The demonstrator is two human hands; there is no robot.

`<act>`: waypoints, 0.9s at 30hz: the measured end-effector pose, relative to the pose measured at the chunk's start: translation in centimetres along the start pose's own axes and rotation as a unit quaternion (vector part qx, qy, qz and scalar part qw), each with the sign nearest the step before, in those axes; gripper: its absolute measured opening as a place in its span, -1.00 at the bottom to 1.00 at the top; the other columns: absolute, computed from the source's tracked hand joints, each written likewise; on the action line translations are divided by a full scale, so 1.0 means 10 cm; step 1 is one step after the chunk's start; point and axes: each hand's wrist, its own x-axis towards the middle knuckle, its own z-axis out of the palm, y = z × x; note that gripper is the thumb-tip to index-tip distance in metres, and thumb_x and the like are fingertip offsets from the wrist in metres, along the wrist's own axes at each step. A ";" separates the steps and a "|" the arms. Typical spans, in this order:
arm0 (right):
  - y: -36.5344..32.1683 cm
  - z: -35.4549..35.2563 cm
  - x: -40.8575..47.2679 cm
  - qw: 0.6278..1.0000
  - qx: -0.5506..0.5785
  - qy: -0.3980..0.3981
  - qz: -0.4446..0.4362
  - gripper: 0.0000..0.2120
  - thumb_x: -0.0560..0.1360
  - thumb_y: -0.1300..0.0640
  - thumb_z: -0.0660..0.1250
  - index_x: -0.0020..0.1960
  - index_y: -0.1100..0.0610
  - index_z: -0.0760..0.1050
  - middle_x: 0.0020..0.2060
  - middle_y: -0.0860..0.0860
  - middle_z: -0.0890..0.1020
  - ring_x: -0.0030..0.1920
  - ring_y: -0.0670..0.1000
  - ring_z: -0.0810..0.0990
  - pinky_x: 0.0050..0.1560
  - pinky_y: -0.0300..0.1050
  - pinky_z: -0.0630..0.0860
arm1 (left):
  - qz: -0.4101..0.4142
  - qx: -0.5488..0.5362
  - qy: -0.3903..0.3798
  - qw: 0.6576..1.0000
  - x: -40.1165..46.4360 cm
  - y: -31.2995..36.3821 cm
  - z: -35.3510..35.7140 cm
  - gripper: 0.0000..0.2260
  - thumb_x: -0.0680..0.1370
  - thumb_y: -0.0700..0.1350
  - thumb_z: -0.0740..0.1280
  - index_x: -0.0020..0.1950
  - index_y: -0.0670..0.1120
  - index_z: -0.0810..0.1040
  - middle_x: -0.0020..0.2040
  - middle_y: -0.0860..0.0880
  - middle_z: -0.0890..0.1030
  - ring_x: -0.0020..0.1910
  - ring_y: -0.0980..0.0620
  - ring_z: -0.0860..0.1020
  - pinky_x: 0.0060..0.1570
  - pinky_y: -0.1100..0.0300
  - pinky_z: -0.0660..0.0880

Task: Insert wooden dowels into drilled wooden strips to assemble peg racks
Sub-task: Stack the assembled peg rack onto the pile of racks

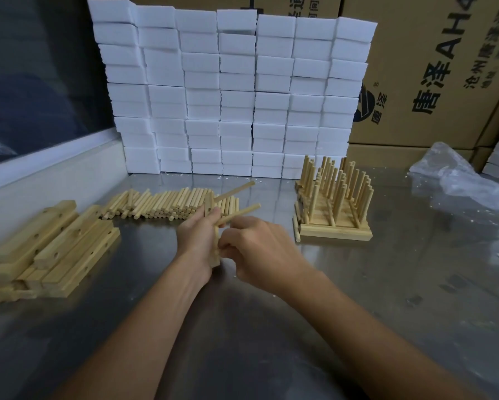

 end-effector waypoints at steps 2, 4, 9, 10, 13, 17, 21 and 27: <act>-0.01 -0.01 0.00 1.000 -0.020 -0.004 0.006 -0.92 0.45 0.17 0.37 -0.12 0.06 0.65 -0.24 -0.08 0.42 -0.26 0.09 0.51 -0.44 -0.19 0.00 | 0.005 0.003 -0.001 1.000 -0.01 -0.02 0.02 -0.75 0.59 -0.18 0.36 0.26 -0.05 0.62 -0.23 -0.04 0.58 -0.34 0.03 0.50 -0.53 0.27 0.38; -0.01 -0.01 0.01 0.999 -0.033 -0.003 0.010 -0.90 0.45 0.14 0.37 -0.11 0.02 0.66 -0.21 -0.07 0.53 -0.25 0.08 0.55 -0.44 -0.21 -0.03 | 0.011 0.010 -0.004 1.000 -0.02 -0.04 0.03 -0.73 0.60 -0.18 0.35 0.30 -0.07 0.60 -0.24 -0.04 0.53 -0.38 0.03 0.44 -0.59 0.30 0.32; 0.03 0.01 -0.01 0.999 -0.028 -0.009 0.024 -0.82 0.53 0.02 0.23 -0.05 0.02 0.60 -0.15 -0.04 0.63 -0.17 0.13 0.59 -0.38 -0.12 0.10 | 0.017 0.034 -0.021 0.999 -0.05 -0.02 0.04 -0.74 0.59 -0.16 0.36 0.28 -0.05 0.61 -0.24 -0.09 0.57 -0.46 0.04 0.43 -0.57 0.29 0.31; 0.05 0.01 -0.01 1.000 -0.015 -0.008 0.023 -0.82 0.53 0.02 0.24 -0.05 0.02 0.60 -0.16 -0.03 0.62 -0.17 0.13 0.58 -0.36 -0.12 0.14 | 0.021 0.033 -0.022 0.999 -0.04 -0.01 0.04 -0.71 0.59 -0.16 0.37 0.31 -0.06 0.59 -0.13 -0.11 0.64 -0.34 -0.01 0.53 -0.48 0.26 0.40; 0.05 0.00 -0.03 0.998 0.049 -0.009 0.029 -0.88 0.48 0.05 0.32 -0.02 0.01 0.59 -0.13 -0.04 0.62 -0.13 0.11 0.59 -0.29 -0.08 0.40 | 0.037 0.026 -0.005 0.999 -0.03 0.01 0.01 -0.62 0.56 -0.15 0.41 0.38 -0.04 0.54 0.19 -0.10 0.65 0.16 -0.10 0.61 0.13 0.01 0.56; 0.09 0.01 -0.03 0.997 0.066 0.010 0.049 -0.91 0.46 0.09 0.39 -0.03 0.01 0.59 -0.12 -0.02 0.66 -0.08 0.13 0.60 -0.19 -0.08 0.36 | 0.044 0.054 0.007 0.998 -0.02 0.00 0.01 -0.67 0.56 -0.11 0.41 0.33 0.00 0.57 0.11 -0.04 0.66 0.11 -0.06 0.61 0.21 -0.06 0.52; 0.18 0.04 -0.04 0.998 -0.017 0.020 0.050 -0.91 0.52 0.11 0.37 0.00 -0.03 0.60 -0.07 -0.10 0.63 0.02 0.04 0.52 0.03 -0.05 0.22 | 0.025 0.064 0.007 0.998 0.02 0.03 -0.05 -0.93 0.60 -0.10 0.34 -0.01 -0.04 0.62 -0.21 -0.06 0.55 -0.14 -0.09 0.53 -0.14 0.03 0.49; 0.31 0.06 -0.08 0.990 -0.078 0.055 0.108 -0.84 0.47 0.04 0.45 0.05 -0.04 0.63 0.31 -0.02 0.49 0.38 0.08 0.36 0.28 0.09 0.20 | -0.014 0.015 -0.021 1.000 0.07 0.09 -0.11 -0.95 0.59 -0.22 0.34 -0.06 -0.10 0.56 -0.31 -0.01 0.67 -0.24 -0.03 0.63 -0.19 0.07 0.51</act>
